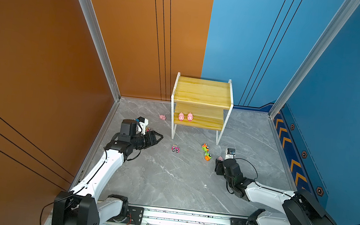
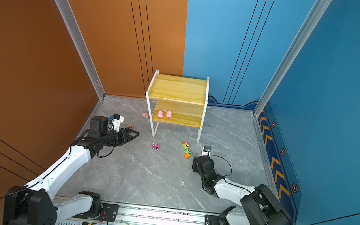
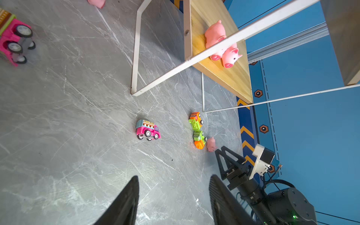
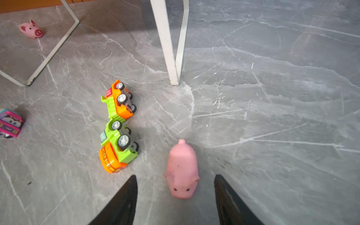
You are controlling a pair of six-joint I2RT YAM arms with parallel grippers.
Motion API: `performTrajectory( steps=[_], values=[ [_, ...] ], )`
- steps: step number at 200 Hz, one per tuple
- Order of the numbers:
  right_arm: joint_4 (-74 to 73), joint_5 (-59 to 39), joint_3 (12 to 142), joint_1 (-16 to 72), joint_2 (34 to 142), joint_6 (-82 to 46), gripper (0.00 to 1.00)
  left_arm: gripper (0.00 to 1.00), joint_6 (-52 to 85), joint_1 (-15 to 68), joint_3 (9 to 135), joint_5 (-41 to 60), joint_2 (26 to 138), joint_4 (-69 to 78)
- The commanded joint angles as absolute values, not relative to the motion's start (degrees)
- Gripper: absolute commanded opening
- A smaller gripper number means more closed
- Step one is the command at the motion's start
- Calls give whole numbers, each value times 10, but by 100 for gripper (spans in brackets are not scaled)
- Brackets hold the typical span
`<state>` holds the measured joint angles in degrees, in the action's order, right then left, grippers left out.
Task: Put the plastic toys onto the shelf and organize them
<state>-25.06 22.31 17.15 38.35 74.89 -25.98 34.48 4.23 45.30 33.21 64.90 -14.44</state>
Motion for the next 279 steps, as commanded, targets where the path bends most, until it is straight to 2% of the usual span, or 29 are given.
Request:
performTrajectory(
  steps=[1, 34, 73, 103, 142, 237, 279],
  values=[
    [-317, 302, 146, 428, 759, -271, 64, 59, 343, 48, 454, 331, 635, -138],
    [-424, 365, 120, 472, 828, -271, 63, 59, 341, 51, 452, 331, 627, -138],
    [-513, 392, 88, 479, 882, -280, 62, 59, 341, 52, 451, 330, 623, -138],
    [-601, 360, 60, 475, 928, -275, 61, 59, 341, 53, 451, 332, 622, -138],
    [-812, 311, 26, 455, 1077, -269, 61, 59, 341, 53, 450, 333, 623, -138],
    [-812, 258, 42, 411, 1108, -265, 57, 59, 341, 53, 453, 336, 631, -138],
    [-812, 259, 50, 406, 1128, -267, 50, 59, 340, 52, 454, 337, 635, -138]
  ],
)
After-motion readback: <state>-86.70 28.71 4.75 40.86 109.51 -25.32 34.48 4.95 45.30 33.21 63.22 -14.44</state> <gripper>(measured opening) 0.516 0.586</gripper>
